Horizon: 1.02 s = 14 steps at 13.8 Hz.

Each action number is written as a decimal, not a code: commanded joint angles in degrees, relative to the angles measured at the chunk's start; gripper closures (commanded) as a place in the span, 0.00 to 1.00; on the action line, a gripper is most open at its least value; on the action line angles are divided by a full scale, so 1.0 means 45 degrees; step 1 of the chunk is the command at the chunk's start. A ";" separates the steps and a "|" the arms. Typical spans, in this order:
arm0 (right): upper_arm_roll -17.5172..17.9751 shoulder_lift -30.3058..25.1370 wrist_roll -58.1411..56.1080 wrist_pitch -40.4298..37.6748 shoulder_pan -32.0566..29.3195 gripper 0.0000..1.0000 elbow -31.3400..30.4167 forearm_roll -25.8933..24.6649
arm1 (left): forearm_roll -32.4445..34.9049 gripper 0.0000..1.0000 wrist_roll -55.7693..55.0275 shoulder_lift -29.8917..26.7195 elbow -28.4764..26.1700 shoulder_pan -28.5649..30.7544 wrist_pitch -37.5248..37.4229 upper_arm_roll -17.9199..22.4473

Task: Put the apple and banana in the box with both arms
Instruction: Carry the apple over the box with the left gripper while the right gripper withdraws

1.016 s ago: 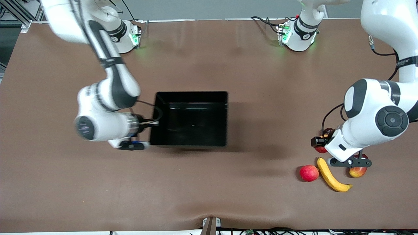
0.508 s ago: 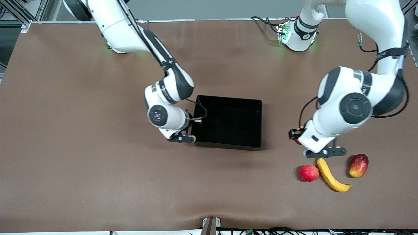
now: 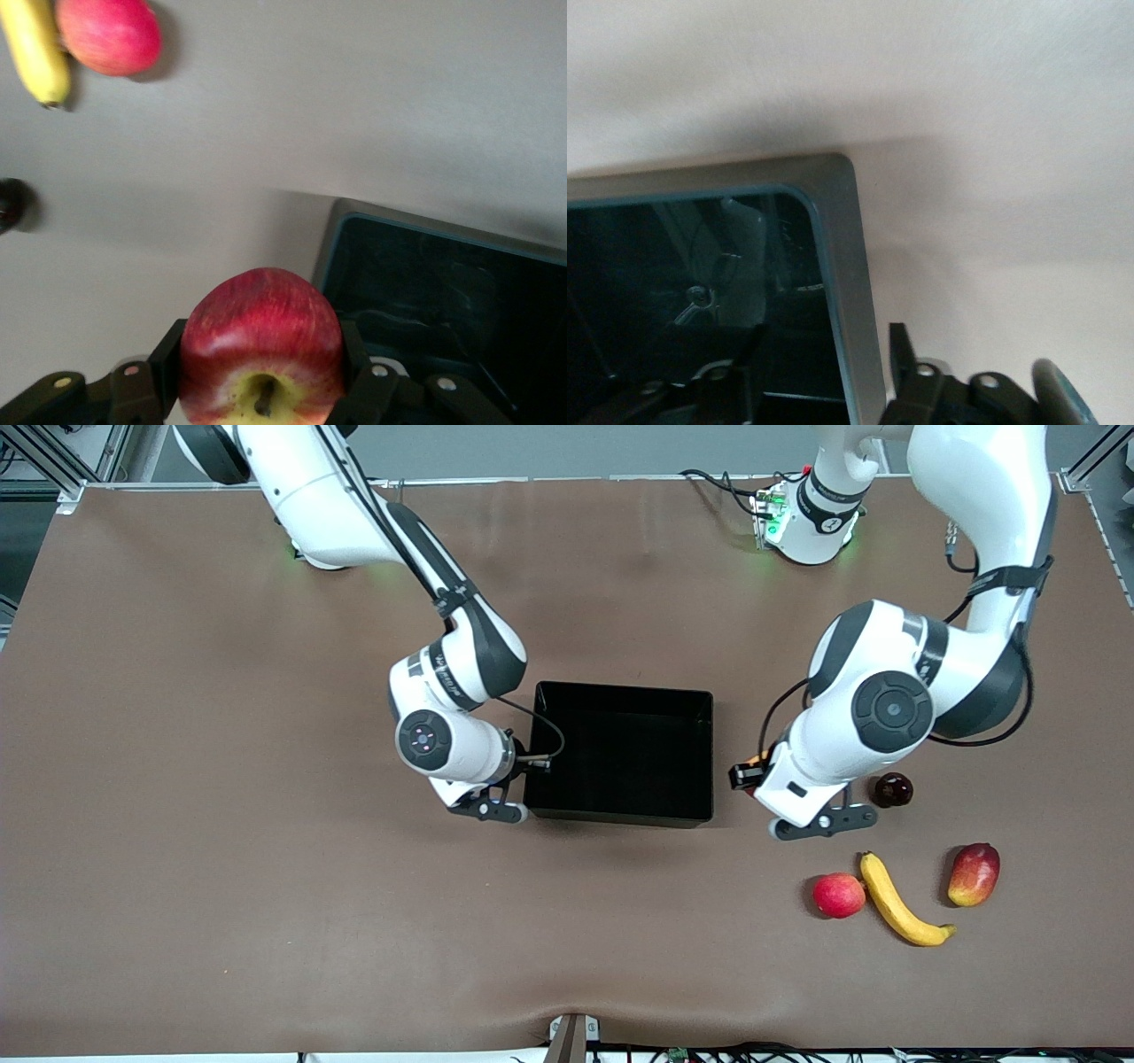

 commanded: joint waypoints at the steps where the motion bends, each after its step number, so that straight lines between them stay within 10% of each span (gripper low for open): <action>1: 0.0000 -0.0738 0.0332 -0.2717 -0.1244 0.00 0.1787 -0.0150 | -0.0146 1.00 -0.1132 0.0571 0.0034 -0.0685 0.0868 0.0031; 6: -0.0489 -0.2103 0.0217 -0.6515 -0.3999 0.00 0.3182 -0.0227 | -0.0184 1.00 -0.2505 0.0946 -0.1208 -0.1430 0.2097 0.0012; 10: -0.0391 -0.4234 -0.2079 -0.7961 -0.4472 0.00 0.2870 -0.4027 | -0.0125 1.00 -0.2641 0.0144 -0.4570 -0.1644 0.5357 -0.0183; 14: -0.0411 -0.6575 -0.5267 -0.8198 -0.6285 0.00 0.1058 -0.4369 | -0.0028 1.00 -0.2681 0.0222 -0.5492 -0.2133 0.6145 -0.0183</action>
